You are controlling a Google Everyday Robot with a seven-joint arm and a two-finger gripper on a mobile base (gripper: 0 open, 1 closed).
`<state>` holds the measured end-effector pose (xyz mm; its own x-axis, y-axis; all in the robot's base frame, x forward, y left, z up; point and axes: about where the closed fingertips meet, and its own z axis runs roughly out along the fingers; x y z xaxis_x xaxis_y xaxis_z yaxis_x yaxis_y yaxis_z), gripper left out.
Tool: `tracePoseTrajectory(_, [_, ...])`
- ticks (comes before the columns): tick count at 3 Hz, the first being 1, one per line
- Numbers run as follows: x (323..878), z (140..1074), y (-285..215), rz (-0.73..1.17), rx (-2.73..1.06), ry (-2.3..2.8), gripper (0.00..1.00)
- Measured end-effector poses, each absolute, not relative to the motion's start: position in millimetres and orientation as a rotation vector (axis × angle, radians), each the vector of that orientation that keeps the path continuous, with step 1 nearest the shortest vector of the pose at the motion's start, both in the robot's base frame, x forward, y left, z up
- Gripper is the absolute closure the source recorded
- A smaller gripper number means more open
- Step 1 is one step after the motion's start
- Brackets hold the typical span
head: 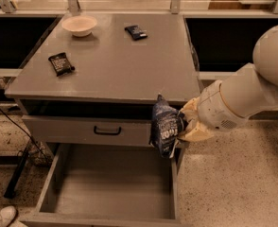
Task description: Place blue chip bag into middle drawer
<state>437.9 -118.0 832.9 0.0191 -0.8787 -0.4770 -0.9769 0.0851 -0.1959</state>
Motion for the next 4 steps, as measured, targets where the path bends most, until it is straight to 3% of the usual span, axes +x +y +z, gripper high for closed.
tracePoseTrajectory(2, [450, 726, -94, 0.524, -1.833, 1.946, 1.0])
tracePoseTrajectory(4, [437, 704, -92, 0.567, -1.838, 1.97, 1.0])
